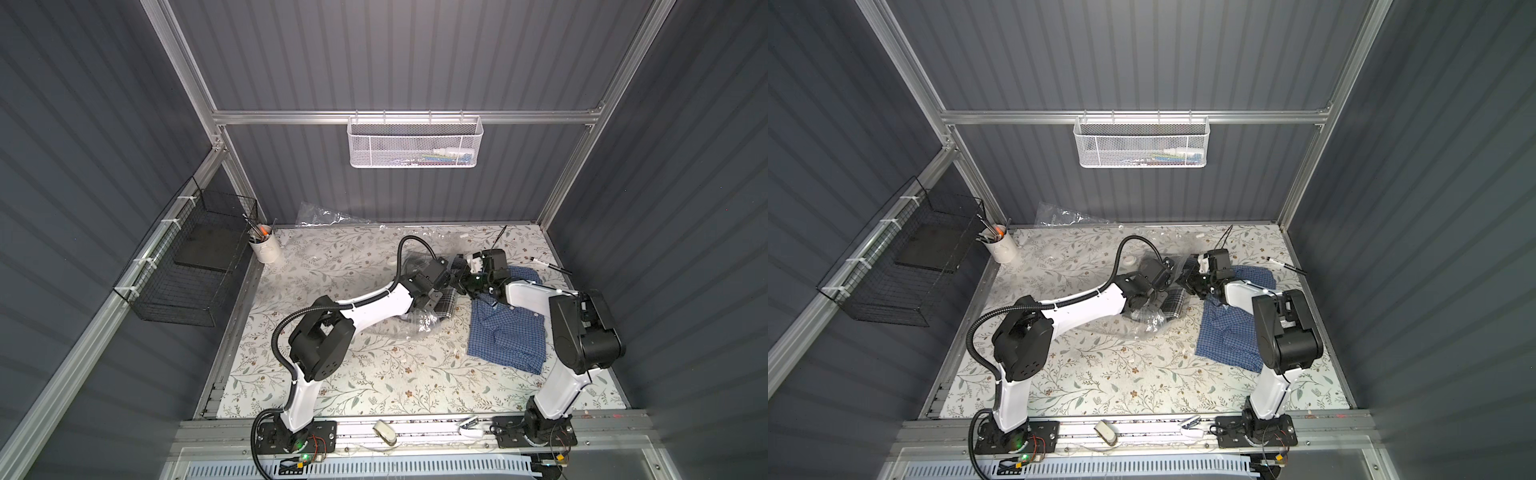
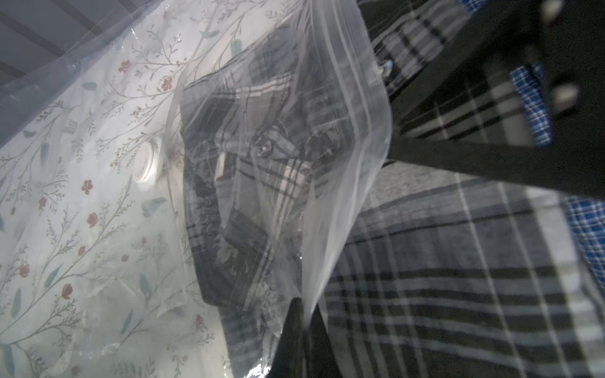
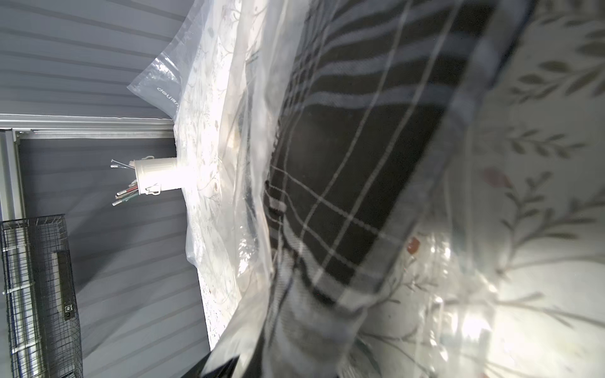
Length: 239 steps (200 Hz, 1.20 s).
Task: Take the shirt out of the vacuum bag
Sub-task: Take out the shirt from the vacuum bag.
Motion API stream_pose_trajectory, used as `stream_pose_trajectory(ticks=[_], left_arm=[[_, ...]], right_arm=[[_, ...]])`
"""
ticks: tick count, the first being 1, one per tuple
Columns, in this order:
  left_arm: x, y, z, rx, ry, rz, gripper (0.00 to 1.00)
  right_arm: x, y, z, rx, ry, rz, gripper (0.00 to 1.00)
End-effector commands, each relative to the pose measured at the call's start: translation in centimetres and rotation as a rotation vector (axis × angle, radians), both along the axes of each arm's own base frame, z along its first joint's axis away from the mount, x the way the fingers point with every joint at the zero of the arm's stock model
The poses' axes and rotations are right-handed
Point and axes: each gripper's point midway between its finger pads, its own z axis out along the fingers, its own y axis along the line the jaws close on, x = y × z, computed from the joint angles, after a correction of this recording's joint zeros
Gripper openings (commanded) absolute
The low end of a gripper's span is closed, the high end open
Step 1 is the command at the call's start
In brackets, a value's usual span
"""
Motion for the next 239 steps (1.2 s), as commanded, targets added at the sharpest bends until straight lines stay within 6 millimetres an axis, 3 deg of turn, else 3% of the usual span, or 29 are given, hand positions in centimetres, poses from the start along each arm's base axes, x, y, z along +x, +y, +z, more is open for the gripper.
stream_pose_trajectory(ticks=[1,31,90,239], left_arm=[[0.1,1.0,0.3,-0.013,0.01,0.028,0.0],[0.2,1.4,0.0,-0.014,0.013,0.036,0.0],[0.5,1.5,-0.5,-0.025,0.022,0.042,0.0],[1.6,2.4,-0.7,-0.041,0.026,0.045,0.0]], right_arm=[[-1.1,-0.7,0.9,-0.034,0.023,0.048,0.05],[-2.1,-2.5,1.8,-0.081,0.036,0.043,0.05],[-2.9,-6.0,5.4,-0.139,0.002,0.035,0.06],[-8.4,-13.5,7.5,-0.171,-0.02,0.014,0.14]])
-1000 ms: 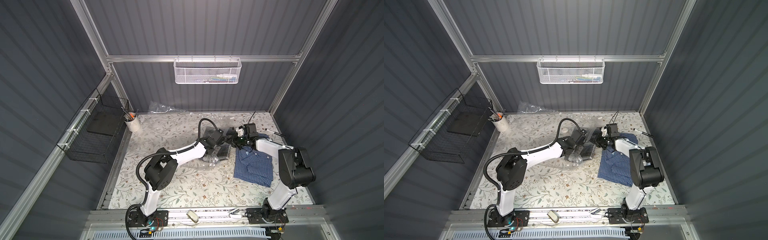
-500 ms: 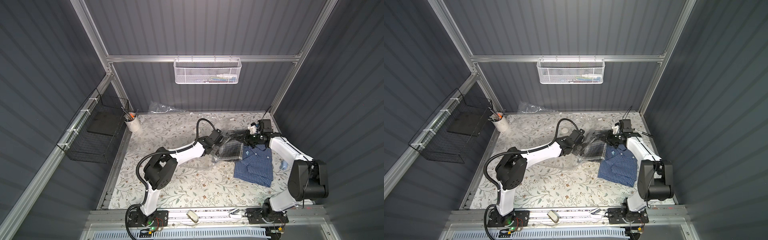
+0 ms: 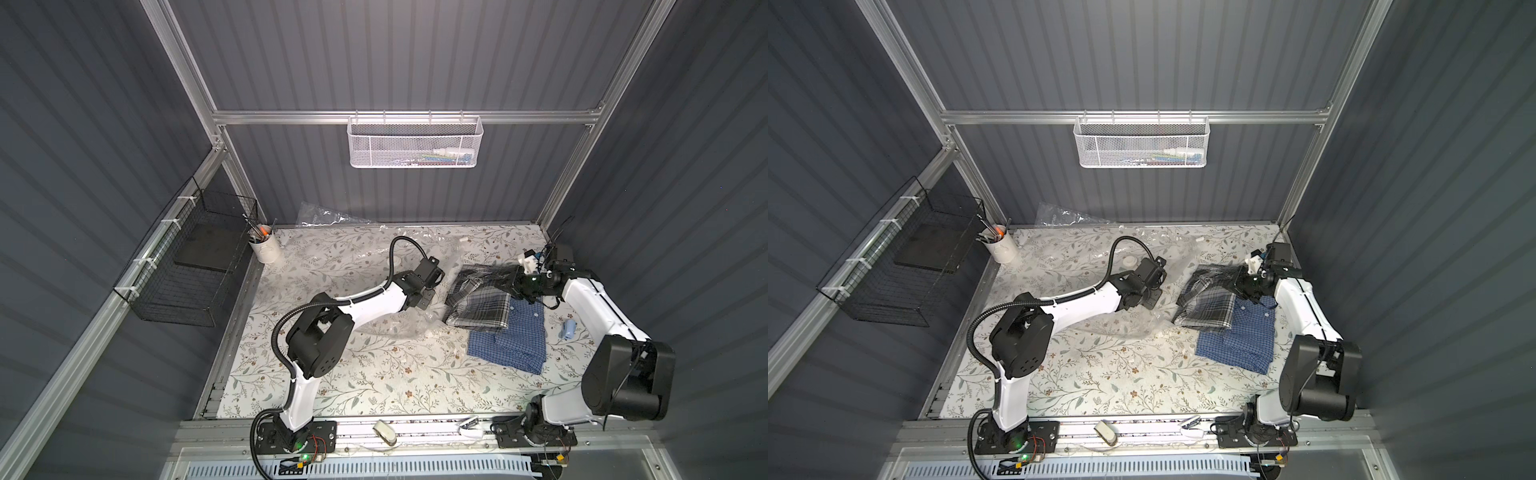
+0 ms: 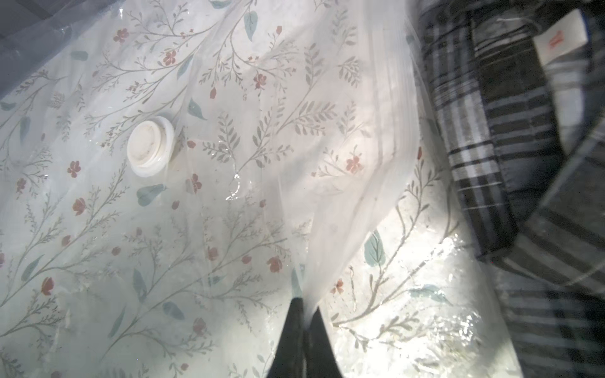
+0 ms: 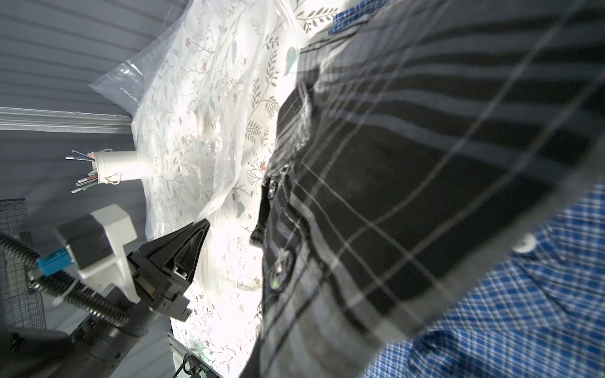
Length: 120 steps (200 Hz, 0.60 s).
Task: Take the shirt out of the vacuum bag
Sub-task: Take out the shirt from the vacuum bag, then place the shirt at the center of the board.
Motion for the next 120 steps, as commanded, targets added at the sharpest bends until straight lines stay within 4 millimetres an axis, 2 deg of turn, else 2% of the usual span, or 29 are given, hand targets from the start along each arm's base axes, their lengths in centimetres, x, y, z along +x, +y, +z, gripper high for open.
stream_pose_trajectory(ticks=[1,21,41,56,67,78,88,107,120], left_arm=[[0.3,0.6,0.7,-0.015,-0.004,0.006,0.0],[0.4,0.9,0.6,-0.011,-0.003,0.005,0.0],[0.6,1.3,0.5,-0.018,0.0,0.009,0.0],[0.7,1.4,0.5,-0.025,0.003,0.009,0.0],[0.7,1.4,0.4,-0.025,0.005,0.007,0.0],[0.8,1.6,0.4,-0.026,0.006,0.009,0.0],[0.9,1.8,0.4,-0.024,0.007,0.011,0.0],[1.1,2.3,0.6,-0.026,0.005,0.018,0.0],[1.1,2.5,0.6,-0.024,0.007,0.02,0.0]], right_arm=[[-1.7,-0.3,0.9,0.024,-0.034,0.028,0.14],[-2.8,-2.2,-1.0,0.031,-0.008,-0.036,0.17],[-3.3,-3.1,-2.6,0.039,0.014,-0.074,0.19],[-3.7,-3.9,-4.4,0.029,0.052,-0.098,0.27],[-3.8,-4.3,-5.5,0.037,0.091,-0.115,0.41],[-3.9,-4.8,-6.4,0.014,0.122,-0.132,0.49],[-4.1,-5.7,-7.0,-0.037,0.136,-0.164,0.67],[-3.8,-7.5,-6.5,-0.114,0.112,-0.226,0.83],[-3.2,-8.7,-5.8,-0.125,0.09,-0.269,0.9]])
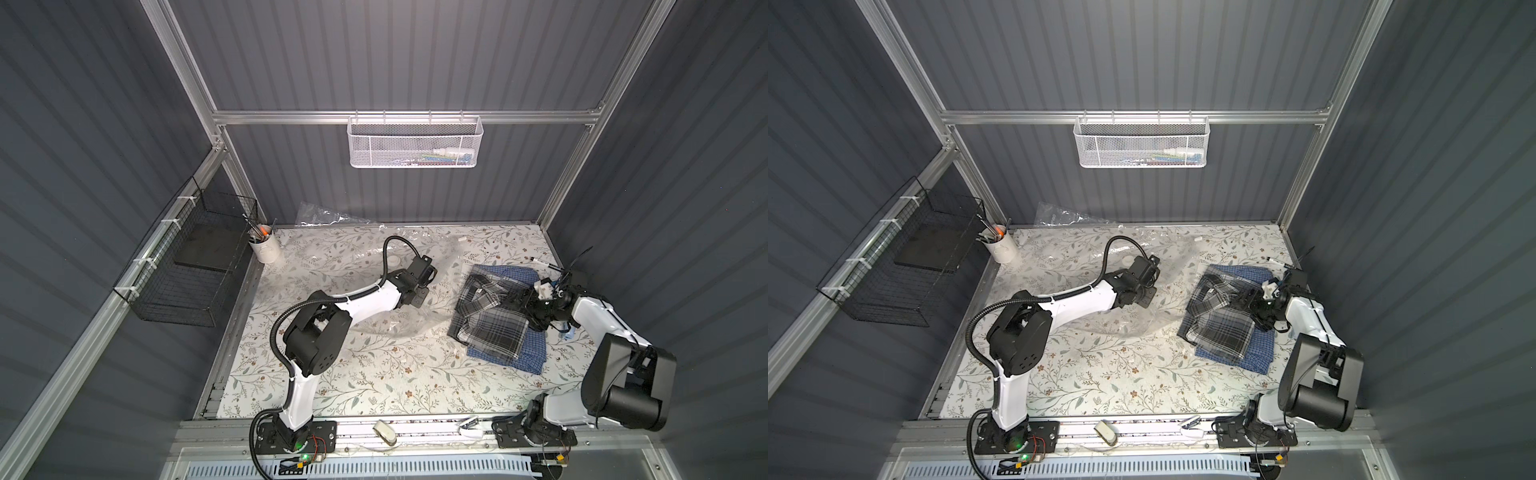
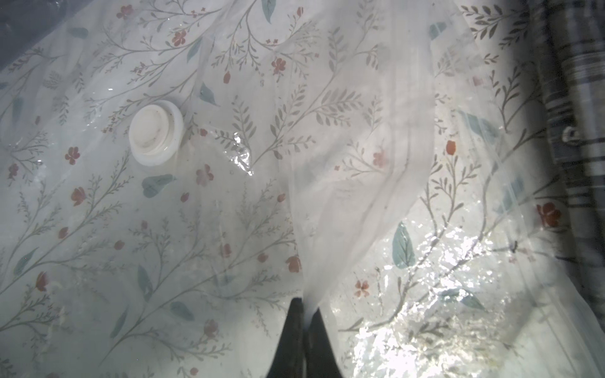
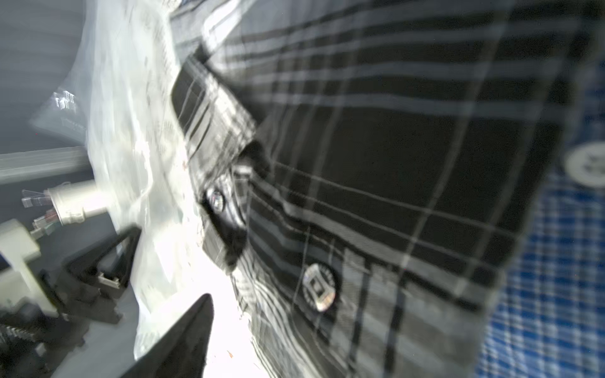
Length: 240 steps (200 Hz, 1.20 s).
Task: Take the shirt out of the vacuum bag
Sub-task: Place the shirt at the center of the board, then adjust the shirt at the center of the board.
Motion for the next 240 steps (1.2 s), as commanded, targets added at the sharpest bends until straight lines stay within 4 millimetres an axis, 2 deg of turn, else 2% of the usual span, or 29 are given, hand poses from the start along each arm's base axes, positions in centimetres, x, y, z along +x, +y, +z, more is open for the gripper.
stream_pose_trajectory(ticks=[1,24,48,63,86,92,108,126,174,196,209,240], left_arm=[[0.2,0.8,1.3,-0.009,-0.014,-0.004,0.0],[0.3,0.9,1.7,-0.014,-0.021,-0.005,0.0],[0.2,0.9,2.1,-0.016,-0.026,-0.009,0.0],[0.1,0.9,2.1,-0.019,-0.023,-0.013,0.0],[-0.1,0.7,1.5,-0.023,-0.004,-0.024,0.0],[-0.1,0.6,1.2,-0.018,0.002,-0.025,0.0],[-0.2,0.6,0.8,-0.023,0.017,-0.028,0.0],[-0.2,0.3,0.9,-0.041,0.023,-0.035,0.06],[0.0,0.7,0.9,-0.065,0.039,-0.03,0.31],[0.1,1.2,1.2,-0.067,0.037,-0.021,0.36],[0.1,1.3,1.2,-0.067,0.037,-0.017,0.37],[0.3,1.6,1.1,-0.067,0.04,-0.01,0.38]], right_arm=[[1.1,-3.0,1.1,-0.1,-0.047,-0.09,0.91],[1.7,-4.9,0.3,-0.118,-0.019,-0.126,0.95],[2.4,-6.8,-0.2,-0.107,-0.044,-0.168,0.92],[3.0,-6.8,-0.4,-0.076,-0.065,-0.167,0.89],[3.7,-5.9,-1.2,0.007,-0.07,-0.143,0.85],[4.3,-5.9,-1.1,0.009,-0.101,-0.138,0.84],[4.5,-5.8,-1.5,0.015,-0.104,-0.137,0.8],[4.8,-5.8,-1.8,0.023,-0.111,-0.135,0.74],[6.7,-5.9,-2.4,0.083,-0.144,-0.15,0.61],[7.6,-6.2,-2.4,0.096,-0.159,-0.151,0.57],[8.0,-6.2,-2.1,0.107,-0.177,-0.15,0.52],[8.8,-6.2,-0.9,0.112,-0.216,-0.133,0.26]])
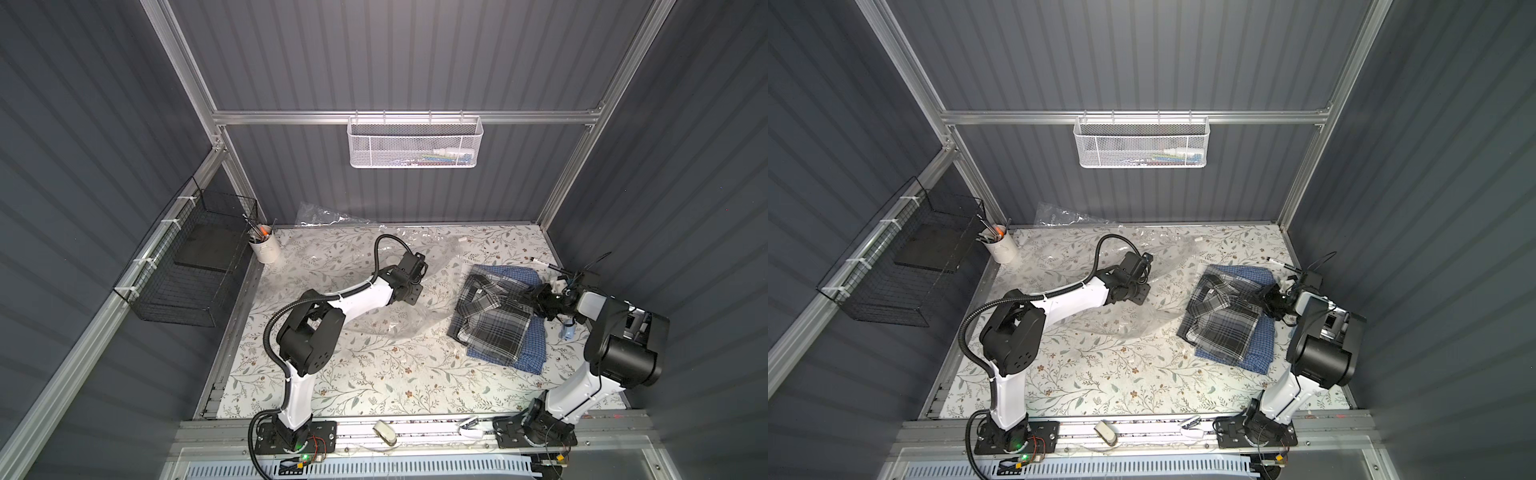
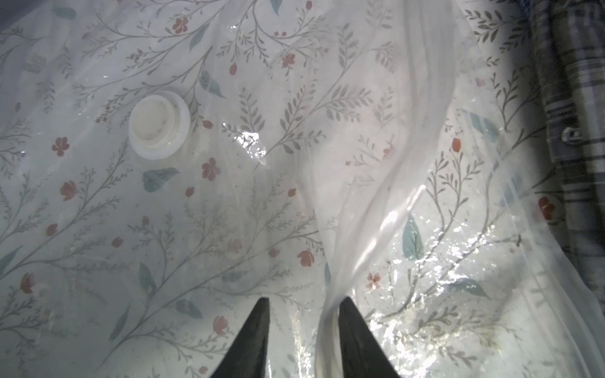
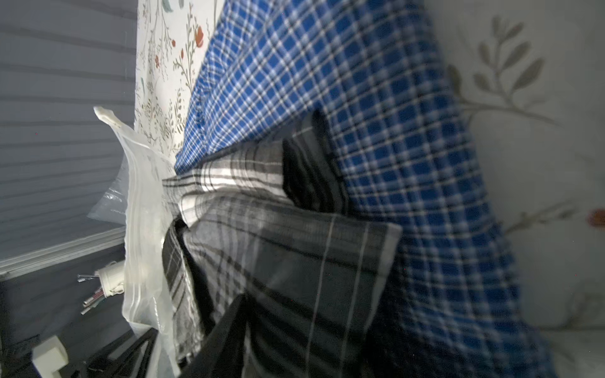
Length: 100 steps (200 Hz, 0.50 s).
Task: Take the shirt out of the vacuum bag
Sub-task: Adjust the shirt at the center of the board.
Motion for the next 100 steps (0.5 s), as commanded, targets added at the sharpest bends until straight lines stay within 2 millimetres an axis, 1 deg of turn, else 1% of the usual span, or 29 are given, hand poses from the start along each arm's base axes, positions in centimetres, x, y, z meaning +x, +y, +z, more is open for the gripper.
stream_pose_trajectory(ticks=[1,15,32,59,100], left_arm=[[-0.1,0.4,1.2,-0.022,-0.007,0.004,0.38],[-0.1,0.5,1.1,-0.017,-0.005,0.007,0.38],[-0.1,0.7,1.1,-0.014,-0.003,0.008,0.39],[0.0,0.9,1.0,-0.012,0.001,0.013,0.38],[0.1,1.4,1.0,-0.001,0.003,0.018,0.39]], right_arm=[[1.7,-0.1,2.3,-0.005,-0.091,0.025,0.25],[1.8,-0.1,3.3,-0.021,-0.113,0.034,0.14],[1.9,-0.6,4.1,-0.063,-0.124,0.043,0.08],[2.7,-1.4,4.8,-0.095,-0.124,0.052,0.05],[4.8,-1.8,6.1,-0.076,-0.158,0.078,0.06]])
